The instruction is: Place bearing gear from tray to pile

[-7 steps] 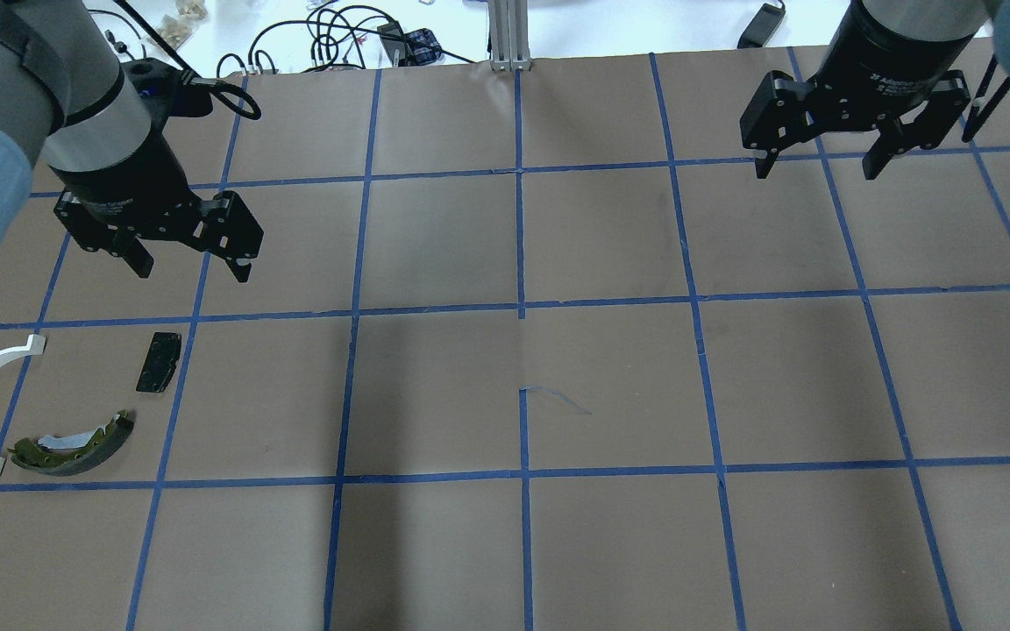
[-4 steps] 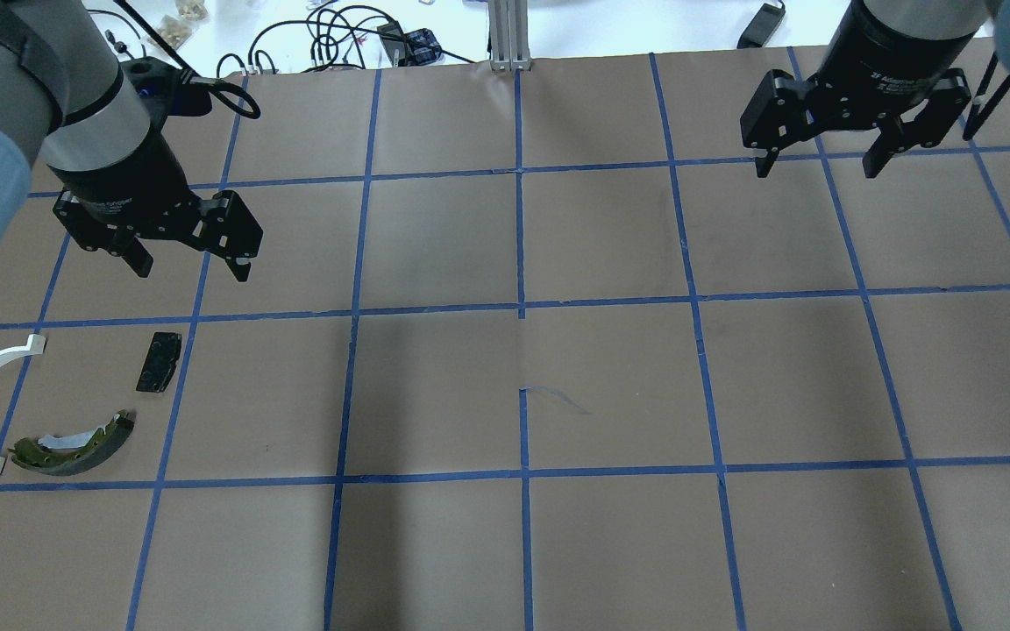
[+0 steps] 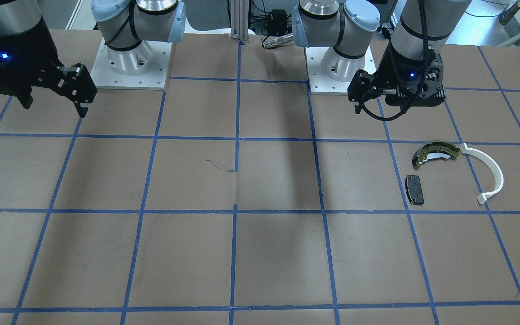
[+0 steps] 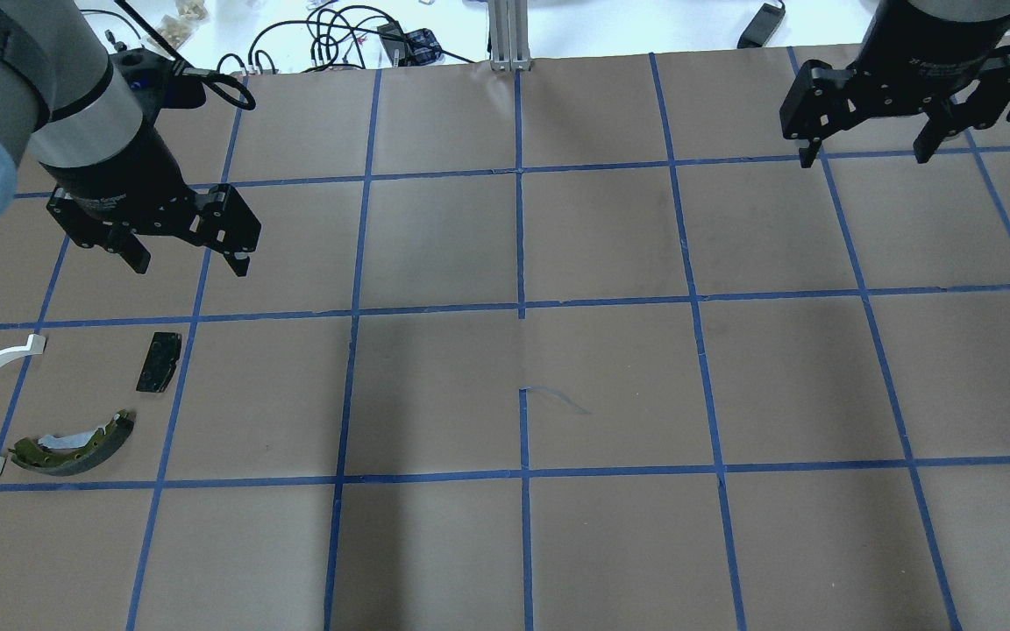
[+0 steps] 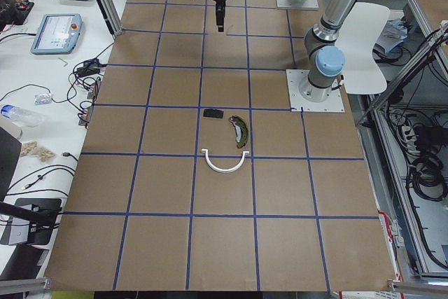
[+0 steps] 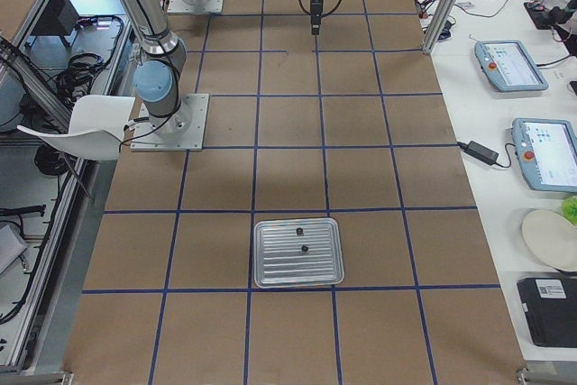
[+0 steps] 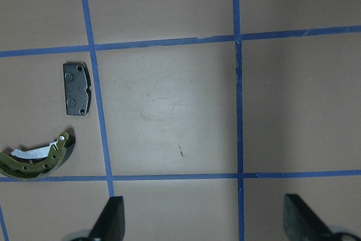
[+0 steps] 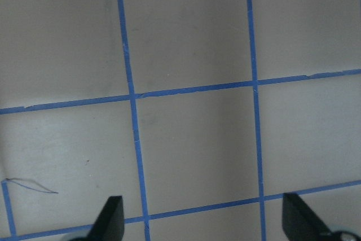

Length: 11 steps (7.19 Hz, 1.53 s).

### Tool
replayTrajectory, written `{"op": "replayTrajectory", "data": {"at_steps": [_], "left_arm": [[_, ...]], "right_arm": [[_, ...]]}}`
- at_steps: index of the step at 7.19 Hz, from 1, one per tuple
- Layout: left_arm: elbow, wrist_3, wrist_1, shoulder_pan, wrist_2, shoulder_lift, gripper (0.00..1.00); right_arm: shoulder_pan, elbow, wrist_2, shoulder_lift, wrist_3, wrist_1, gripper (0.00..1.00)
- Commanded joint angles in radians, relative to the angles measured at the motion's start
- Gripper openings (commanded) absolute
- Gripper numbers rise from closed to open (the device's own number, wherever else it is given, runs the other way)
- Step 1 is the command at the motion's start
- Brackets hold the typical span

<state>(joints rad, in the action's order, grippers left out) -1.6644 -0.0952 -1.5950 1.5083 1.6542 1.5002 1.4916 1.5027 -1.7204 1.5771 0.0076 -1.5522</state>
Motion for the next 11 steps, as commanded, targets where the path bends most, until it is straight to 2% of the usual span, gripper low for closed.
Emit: {"op": "replayTrajectory", "data": {"at_steps": [1,2,4,6,8,10,11], "left_arm": [[0.002,0.003,0.000,0.001,-0.020,-0.005,1.00],[0.003,0.003,0.000,0.001,-0.098,-0.011,1.00],[-0.006,-0.001,-0.002,0.001,-0.090,-0.024,1.00],[-0.009,-0.005,-0.005,0.000,-0.088,-0.025,1.00],[-0.009,-0.005,-0.003,0.000,-0.088,-0.023,1.00],[-0.011,-0.011,-0.007,0.000,-0.088,-0.023,1.00],[-0.011,-0.012,-0.008,0.000,-0.088,-0.025,1.00]], "right_arm": [[-0.133,0.004,-0.035,-0.005,-0.175,-0.003,1.00],[-0.228,0.007,-0.031,-0.024,-0.330,-0.011,0.99],[-0.414,0.005,0.031,-0.113,-0.580,-0.089,0.98],[-0.554,0.005,0.038,-0.219,-0.824,-0.234,0.94],[-0.687,0.004,0.091,-0.345,-1.039,-0.331,0.91],[-0.810,0.007,0.111,-0.437,-1.115,-0.376,0.86],[-0.835,0.010,0.113,-0.472,-1.164,-0.382,0.85]]}}
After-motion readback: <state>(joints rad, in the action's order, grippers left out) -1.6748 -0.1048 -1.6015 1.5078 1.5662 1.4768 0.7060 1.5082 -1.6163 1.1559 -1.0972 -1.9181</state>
